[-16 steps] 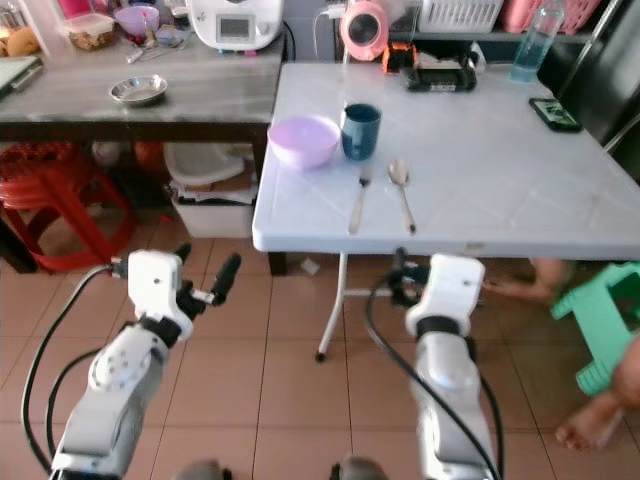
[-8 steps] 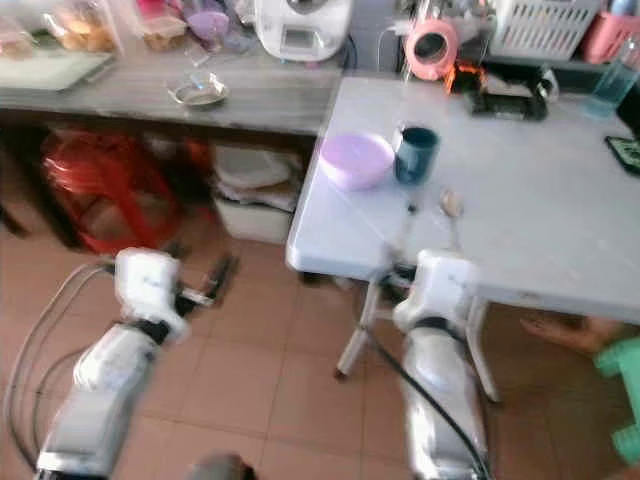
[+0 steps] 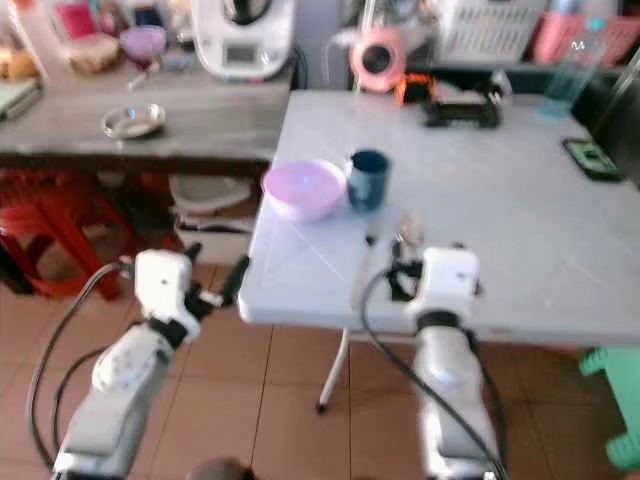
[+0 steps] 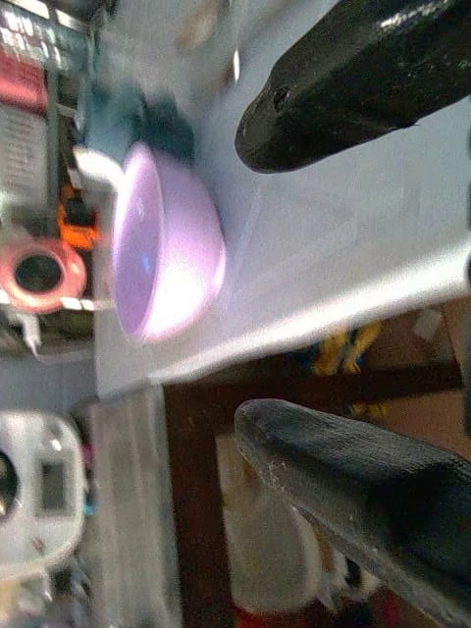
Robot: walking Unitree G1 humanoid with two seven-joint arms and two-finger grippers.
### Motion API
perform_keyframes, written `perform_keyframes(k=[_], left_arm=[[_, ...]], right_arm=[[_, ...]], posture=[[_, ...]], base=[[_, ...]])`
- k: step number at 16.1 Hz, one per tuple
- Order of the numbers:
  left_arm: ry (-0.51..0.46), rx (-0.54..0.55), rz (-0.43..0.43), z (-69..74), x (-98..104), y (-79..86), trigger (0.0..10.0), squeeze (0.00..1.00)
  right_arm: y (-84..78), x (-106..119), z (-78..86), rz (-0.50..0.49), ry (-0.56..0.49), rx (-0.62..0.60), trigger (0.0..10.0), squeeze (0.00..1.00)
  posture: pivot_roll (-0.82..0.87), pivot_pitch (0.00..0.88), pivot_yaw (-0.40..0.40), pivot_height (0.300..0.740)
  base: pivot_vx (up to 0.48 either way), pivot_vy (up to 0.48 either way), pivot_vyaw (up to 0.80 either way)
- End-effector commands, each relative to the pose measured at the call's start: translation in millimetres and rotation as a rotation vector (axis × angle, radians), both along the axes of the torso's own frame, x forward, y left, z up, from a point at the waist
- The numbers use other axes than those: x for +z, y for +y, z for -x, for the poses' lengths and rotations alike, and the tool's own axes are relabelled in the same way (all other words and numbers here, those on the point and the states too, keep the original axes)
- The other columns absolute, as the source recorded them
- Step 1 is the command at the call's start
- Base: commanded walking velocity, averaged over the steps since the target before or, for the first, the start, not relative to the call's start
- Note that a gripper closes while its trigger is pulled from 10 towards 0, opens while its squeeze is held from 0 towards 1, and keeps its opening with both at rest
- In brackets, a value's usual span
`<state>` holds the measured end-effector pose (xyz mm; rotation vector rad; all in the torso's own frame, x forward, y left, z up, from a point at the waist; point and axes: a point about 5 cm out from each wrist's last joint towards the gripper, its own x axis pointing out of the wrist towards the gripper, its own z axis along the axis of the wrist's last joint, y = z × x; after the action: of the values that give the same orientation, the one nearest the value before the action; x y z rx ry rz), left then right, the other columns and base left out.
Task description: Setting the table
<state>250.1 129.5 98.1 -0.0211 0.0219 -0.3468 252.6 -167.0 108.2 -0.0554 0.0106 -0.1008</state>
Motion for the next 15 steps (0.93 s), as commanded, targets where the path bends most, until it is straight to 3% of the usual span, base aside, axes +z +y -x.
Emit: perform_keyframes(k=[1,12,15], left_arm=[[-0.013,0.009,-0.002,-3.1,3.9,0.3,10.0,0.0],[-0.029,0.002,0.004,-5.1,5.9,-1.7,10.0,0.0],[-0.03,-0.011,0.007,-4.4,6.2,-2.5,10.0,0.0]], right_arm=[[1.3,6.2,-3.6,0.032,-0.032,0.033,10.0,0.2],[11.4,14.6,-8.1,0.105,-0.098,0.144,10.0,0.2],[11.3,15.3,-9.0,0.125,-0.106,0.145,10.0,0.19]], posture=[[-0.01,0.0,-0.005,0.74],[-0.01,0.0,-0.004,0.74],[-0.01,0.0,-0.003,0.74]], base=[[0.345,0.0,0.0],[0.0,0.0,0.69],[0.0,0.0,0.17]])
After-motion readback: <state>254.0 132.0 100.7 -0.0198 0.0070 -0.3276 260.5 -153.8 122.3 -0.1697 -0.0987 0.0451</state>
